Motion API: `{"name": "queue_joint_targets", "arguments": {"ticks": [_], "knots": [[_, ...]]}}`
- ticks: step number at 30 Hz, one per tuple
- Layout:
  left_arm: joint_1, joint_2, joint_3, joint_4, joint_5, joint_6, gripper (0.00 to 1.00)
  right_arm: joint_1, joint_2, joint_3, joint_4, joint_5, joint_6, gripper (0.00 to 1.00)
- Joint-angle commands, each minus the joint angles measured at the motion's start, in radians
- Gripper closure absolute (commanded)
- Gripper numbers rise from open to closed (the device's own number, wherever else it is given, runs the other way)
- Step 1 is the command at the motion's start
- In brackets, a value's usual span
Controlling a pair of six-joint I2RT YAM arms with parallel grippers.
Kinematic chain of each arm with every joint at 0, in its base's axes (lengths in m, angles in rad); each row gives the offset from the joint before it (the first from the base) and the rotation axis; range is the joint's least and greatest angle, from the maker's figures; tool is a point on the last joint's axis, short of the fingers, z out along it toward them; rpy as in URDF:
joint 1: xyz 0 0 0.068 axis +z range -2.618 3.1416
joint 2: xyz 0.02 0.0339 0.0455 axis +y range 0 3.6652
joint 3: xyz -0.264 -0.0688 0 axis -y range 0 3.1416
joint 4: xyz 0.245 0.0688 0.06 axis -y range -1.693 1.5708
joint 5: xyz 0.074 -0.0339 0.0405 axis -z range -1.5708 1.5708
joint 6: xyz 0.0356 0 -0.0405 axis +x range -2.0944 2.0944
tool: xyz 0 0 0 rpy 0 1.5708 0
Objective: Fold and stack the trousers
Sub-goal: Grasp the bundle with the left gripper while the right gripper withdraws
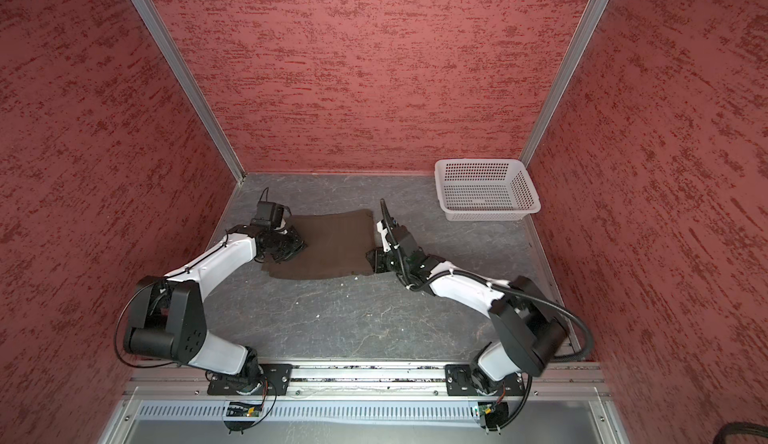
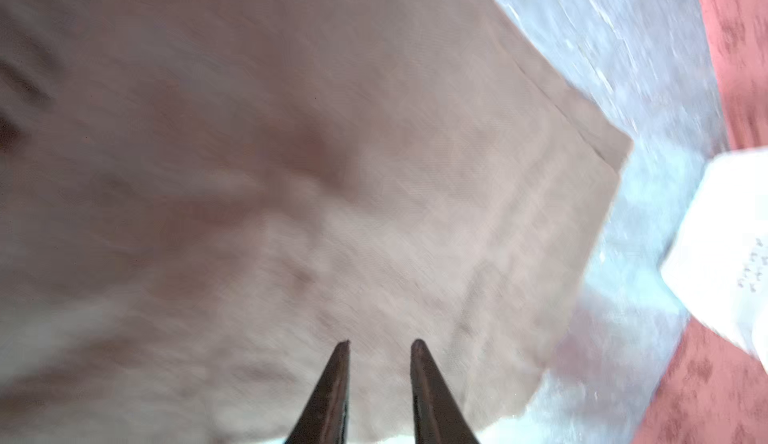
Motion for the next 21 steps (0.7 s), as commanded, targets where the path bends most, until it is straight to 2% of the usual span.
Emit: {"name": "queue_joint_targets", "arguments": {"ticks": [1, 5, 9, 11, 13, 16, 21], "knots": [[-0.096, -0.012, 0.040, -0.030, -0.043, -0.021, 0.70, -0.006, -0.168, -0.074, -0.006, 0.263, -0.081, 0.60], [-0.200, 0.024, 0.054, -0.001, -0.071, -0.062, 0.67, -0.009, -0.322, -0.150, -0.018, 0.409, -0.123, 0.50], [-0.279, 0.093, 0.064, 0.042, -0.090, -0.119, 0.62, -0.012, -0.407, -0.182, -0.091, 0.490, -0.150, 0.48], [-0.312, 0.133, 0.074, 0.064, -0.091, -0.131, 0.58, -0.012, -0.455, -0.201, -0.108, 0.522, -0.140, 0.42], [-0.344, 0.185, 0.096, 0.075, -0.088, -0.140, 0.56, -0.012, -0.517, -0.240, -0.097, 0.577, -0.120, 0.31], [-0.382, 0.261, 0.129, 0.096, -0.078, -0.159, 0.56, -0.013, -0.584, -0.290, -0.070, 0.631, -0.111, 0.24], [-0.414, 0.371, 0.189, 0.101, -0.059, -0.163, 0.62, -0.017, -0.586, -0.313, -0.085, 0.659, -0.097, 0.22]]}}
